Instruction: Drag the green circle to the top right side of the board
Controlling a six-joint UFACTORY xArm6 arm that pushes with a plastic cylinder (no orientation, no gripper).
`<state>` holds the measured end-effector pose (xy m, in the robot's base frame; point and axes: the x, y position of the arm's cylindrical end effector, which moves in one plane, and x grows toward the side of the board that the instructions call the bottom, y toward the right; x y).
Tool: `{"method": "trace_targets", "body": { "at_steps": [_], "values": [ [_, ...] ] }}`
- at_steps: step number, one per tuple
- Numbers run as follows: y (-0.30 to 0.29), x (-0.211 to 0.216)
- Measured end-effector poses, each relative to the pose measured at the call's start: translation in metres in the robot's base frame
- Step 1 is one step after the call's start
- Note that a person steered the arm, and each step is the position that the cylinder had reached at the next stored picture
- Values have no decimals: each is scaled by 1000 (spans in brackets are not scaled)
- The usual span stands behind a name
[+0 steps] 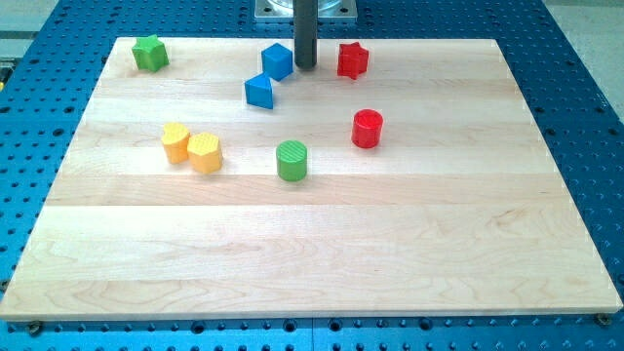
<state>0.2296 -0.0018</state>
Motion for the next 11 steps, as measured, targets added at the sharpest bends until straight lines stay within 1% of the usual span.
{"method": "trace_targets", "body": {
  "at_steps": [1, 2, 3, 4, 5, 6, 8, 9, 10, 11],
  "values": [
    [8, -7],
    [29, -7],
    [62, -8],
    [78, -7],
    [81, 15],
    [81, 54],
    [83, 64],
    [58, 90],
    [26, 132],
    [9, 173]
  ]
}}
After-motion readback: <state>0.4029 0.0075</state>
